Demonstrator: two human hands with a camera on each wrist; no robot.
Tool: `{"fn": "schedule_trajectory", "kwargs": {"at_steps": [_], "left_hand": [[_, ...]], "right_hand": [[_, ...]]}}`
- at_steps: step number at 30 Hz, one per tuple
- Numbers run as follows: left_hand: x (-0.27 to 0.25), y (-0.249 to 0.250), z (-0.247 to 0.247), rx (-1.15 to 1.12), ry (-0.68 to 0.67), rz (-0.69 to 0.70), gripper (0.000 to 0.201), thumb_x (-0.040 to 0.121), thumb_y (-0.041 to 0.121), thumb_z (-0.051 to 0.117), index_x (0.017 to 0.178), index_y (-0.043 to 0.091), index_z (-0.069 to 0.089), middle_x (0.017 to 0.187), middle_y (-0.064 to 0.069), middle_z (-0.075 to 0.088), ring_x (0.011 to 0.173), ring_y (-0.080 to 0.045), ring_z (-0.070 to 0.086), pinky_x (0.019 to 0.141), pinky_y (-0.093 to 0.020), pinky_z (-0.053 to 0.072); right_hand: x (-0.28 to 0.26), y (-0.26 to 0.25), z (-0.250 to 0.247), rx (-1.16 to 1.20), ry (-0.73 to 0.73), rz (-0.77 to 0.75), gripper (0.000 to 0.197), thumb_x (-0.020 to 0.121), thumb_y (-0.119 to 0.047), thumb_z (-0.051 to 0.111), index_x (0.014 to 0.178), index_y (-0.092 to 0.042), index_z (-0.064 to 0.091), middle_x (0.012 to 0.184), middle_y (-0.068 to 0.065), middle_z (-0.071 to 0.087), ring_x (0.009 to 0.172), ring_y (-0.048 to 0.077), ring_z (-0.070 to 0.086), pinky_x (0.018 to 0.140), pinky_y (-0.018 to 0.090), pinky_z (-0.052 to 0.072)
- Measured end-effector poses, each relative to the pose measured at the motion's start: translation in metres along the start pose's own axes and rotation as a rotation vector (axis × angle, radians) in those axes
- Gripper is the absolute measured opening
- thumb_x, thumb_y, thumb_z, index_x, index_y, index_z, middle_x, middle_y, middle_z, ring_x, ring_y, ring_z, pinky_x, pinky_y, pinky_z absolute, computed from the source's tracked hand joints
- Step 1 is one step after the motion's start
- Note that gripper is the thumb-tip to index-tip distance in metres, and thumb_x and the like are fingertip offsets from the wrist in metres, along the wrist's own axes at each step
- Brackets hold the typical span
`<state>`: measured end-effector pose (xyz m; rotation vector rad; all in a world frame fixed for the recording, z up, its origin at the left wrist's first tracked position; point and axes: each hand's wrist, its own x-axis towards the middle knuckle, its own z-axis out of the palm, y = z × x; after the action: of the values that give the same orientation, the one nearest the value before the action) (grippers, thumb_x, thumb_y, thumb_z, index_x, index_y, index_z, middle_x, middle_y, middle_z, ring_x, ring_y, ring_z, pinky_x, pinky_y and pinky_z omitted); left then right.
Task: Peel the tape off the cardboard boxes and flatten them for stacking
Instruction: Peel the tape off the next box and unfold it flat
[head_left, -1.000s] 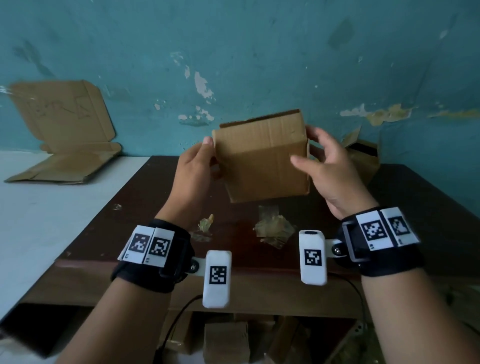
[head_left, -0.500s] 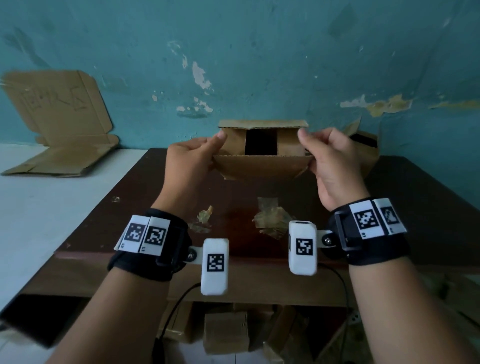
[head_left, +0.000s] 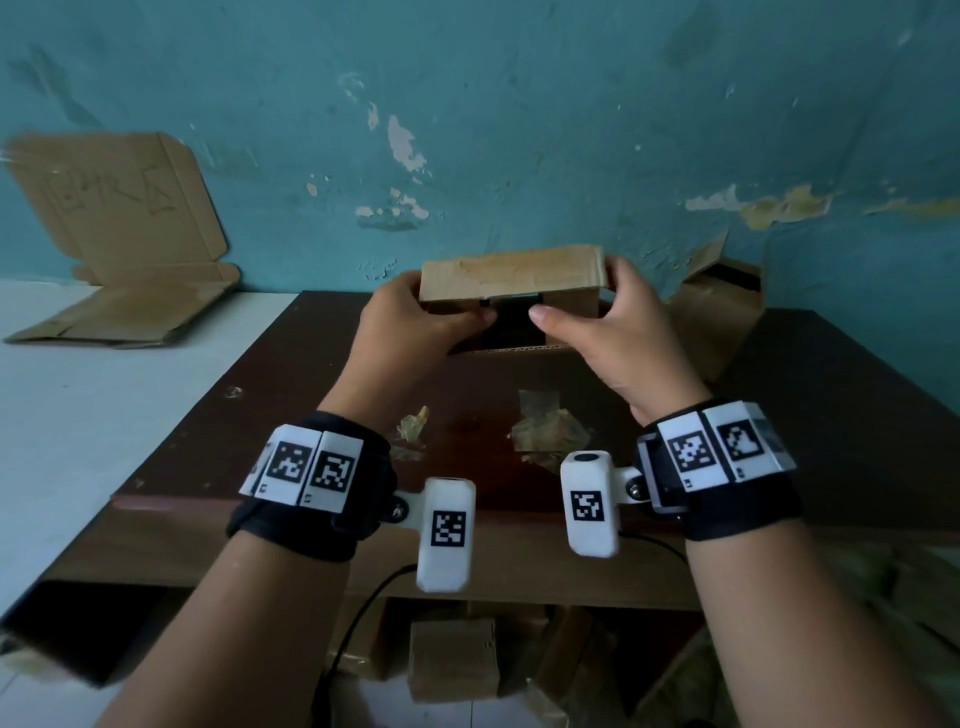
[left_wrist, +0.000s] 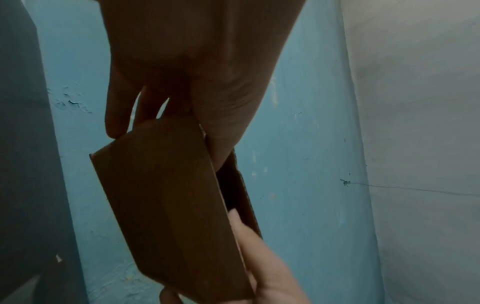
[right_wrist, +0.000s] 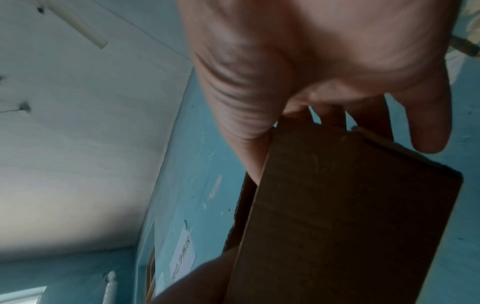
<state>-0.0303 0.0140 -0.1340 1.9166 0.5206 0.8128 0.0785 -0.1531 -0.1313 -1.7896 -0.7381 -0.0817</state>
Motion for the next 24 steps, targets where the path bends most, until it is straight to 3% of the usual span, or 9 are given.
{"fn": "schedule_trajectory", "kwargs": {"at_steps": [3, 6, 11, 15, 17, 20, 24], "left_hand": [[-0.002, -0.002, 0.006, 0.076, 0.110, 0.011, 0.065, 0.076, 0.039, 0.088, 0.130, 0.015, 0.061, 0.113, 0.006, 0.068, 0.101, -0.010, 0.064, 0.067, -0.012, 0.044], [-0.006, -0.001, 0.009, 0.121, 0.158, 0.035, 0.065, 0.076, 0.041, 0.085, 0.131, 0.017, 0.060, 0.113, 0.006, 0.067, 0.100, -0.010, 0.061, 0.071, -0.019, 0.046], [-0.009, 0.000, 0.009, 0.194, 0.163, 0.063, 0.040, 0.075, 0.041, 0.081, 0.108, 0.022, 0.068, 0.092, 0.010, 0.070, 0.089, -0.011, 0.066, 0.069, -0.026, 0.052], [-0.013, 0.002, 0.012, 0.230, 0.169, 0.074, 0.030, 0.073, 0.041, 0.078, 0.094, 0.023, 0.068, 0.080, 0.012, 0.067, 0.077, -0.007, 0.065, 0.059, -0.024, 0.045], [-0.014, 0.004, 0.012, 0.233, 0.165, 0.083, 0.027, 0.073, 0.042, 0.076, 0.091, 0.024, 0.066, 0.077, 0.012, 0.066, 0.073, -0.004, 0.063, 0.055, -0.023, 0.043], [-0.014, 0.006, 0.010, 0.222, 0.151, 0.100, 0.030, 0.070, 0.045, 0.072, 0.090, 0.024, 0.066, 0.077, 0.009, 0.068, 0.071, -0.009, 0.065, 0.057, -0.026, 0.047], [-0.013, 0.005, 0.007, 0.165, 0.089, 0.098, 0.027, 0.068, 0.045, 0.069, 0.083, 0.023, 0.066, 0.074, 0.007, 0.070, 0.068, -0.011, 0.067, 0.057, -0.026, 0.048]], "right_hand": [[-0.004, -0.001, 0.008, -0.056, 0.062, -0.014, 0.063, 0.076, -0.037, 0.086, 0.123, -0.023, 0.047, 0.120, -0.007, 0.059, 0.109, 0.009, 0.057, 0.085, 0.021, 0.045], [-0.006, -0.001, 0.012, -0.108, 0.123, -0.035, 0.063, 0.075, -0.038, 0.087, 0.119, -0.021, 0.046, 0.114, -0.007, 0.056, 0.103, 0.009, 0.055, 0.078, 0.020, 0.043], [-0.006, 0.000, 0.012, -0.149, 0.159, -0.002, 0.058, 0.077, -0.033, 0.085, 0.119, -0.022, 0.047, 0.109, -0.009, 0.055, 0.101, 0.009, 0.053, 0.082, 0.026, 0.045], [-0.007, -0.002, 0.009, -0.167, 0.174, 0.014, 0.057, 0.077, -0.029, 0.082, 0.125, -0.021, 0.052, 0.099, -0.014, 0.054, 0.097, 0.008, 0.055, 0.082, 0.026, 0.048], [-0.007, -0.004, 0.007, -0.170, 0.182, 0.006, 0.058, 0.077, -0.029, 0.081, 0.128, -0.020, 0.054, 0.093, -0.019, 0.053, 0.095, 0.007, 0.056, 0.082, 0.025, 0.048], [-0.007, -0.005, 0.005, -0.170, 0.187, -0.004, 0.059, 0.076, -0.029, 0.080, 0.129, -0.021, 0.056, 0.088, -0.024, 0.052, 0.092, 0.003, 0.055, 0.081, 0.022, 0.046], [-0.008, -0.006, 0.004, -0.193, 0.176, -0.011, 0.056, 0.076, -0.031, 0.079, 0.127, -0.021, 0.059, 0.091, -0.021, 0.057, 0.089, 0.004, 0.057, 0.080, 0.022, 0.048]]}}
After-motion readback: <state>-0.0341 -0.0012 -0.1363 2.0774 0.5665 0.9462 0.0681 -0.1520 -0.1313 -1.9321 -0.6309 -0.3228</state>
